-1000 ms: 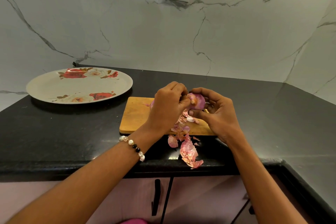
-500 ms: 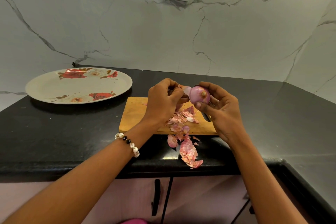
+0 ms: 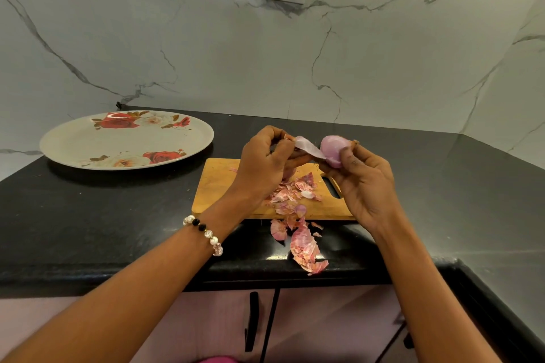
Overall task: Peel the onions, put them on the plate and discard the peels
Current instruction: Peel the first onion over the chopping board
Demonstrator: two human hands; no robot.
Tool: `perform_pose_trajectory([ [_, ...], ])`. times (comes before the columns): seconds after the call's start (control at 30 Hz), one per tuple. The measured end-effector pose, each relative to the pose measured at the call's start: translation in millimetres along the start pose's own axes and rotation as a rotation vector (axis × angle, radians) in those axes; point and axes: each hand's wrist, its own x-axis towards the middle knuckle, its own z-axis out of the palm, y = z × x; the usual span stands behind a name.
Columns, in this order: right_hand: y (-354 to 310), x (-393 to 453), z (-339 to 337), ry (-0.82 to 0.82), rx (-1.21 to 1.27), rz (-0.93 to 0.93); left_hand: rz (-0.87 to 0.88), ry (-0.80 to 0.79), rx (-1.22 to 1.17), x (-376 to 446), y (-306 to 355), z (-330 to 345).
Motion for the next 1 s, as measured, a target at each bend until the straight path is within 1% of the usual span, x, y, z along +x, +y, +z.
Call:
perform_pose_trajectory([
  [0.07, -2.5, -1.0, 2.1, 0.024, 0.061, 0.017, 0.036, -0.022, 0.083, 0.3, -2.1, -0.3],
  [0.17, -4.0, -2.1, 2.1, 0.051, 0.096, 0.017, 0.055, -0.053, 0.106, -2.7, 0.1, 1.6],
  [0.3, -1.9, -2.1, 1.6, 0.028, 0.028, 0.013, 0.110, -0.054, 0.154, -4.8, 1.5, 1.4],
  [0.4, -0.2, -1.4, 1.5, 0.008, -0.020, -0.023, 0.177, -0.083, 0.182, -4.9, 2.5, 1.9],
  [0.47, 1.8, -0.9, -0.1, 0.005, -0.099, -0.048, 0.217, -0.114, 0.190, -5.5, 2.9, 2.3],
  [0.57, 5.0, -1.5, -3.3, -0.041, -0.301, -0.085, 0.225, -0.144, 0.274, -6.9, 2.9, 2.9],
  [0.63, 6.0, -2.1, -4.8, -0.104, -0.391, -0.101, 0.235, -0.137, 0.348, -6.8, 2.4, 2.5],
  [0.73, 4.8, -2.3, -4.4, -0.146, -0.472, -0.116, 0.207, -0.108, 0.346, -3.2, -0.5, -1.3],
  [0.8, 4.0, -2.1, -3.9, -0.150, -0.432, -0.110, 0.192, -0.112, 0.309, -1.4, -1.9, -3.5],
  [0.9, 3.6, -3.7, -2.8, -0.156, -0.289, -0.058, 0.161, -0.125, 0.227, -1.2, -2.1, -4.1],
  [1.0, 3.5, -3.6, -2.6, -0.161, -0.230, -0.036, 0.169, -0.128, 0.219, -0.5, -2.7, -4.6],
])
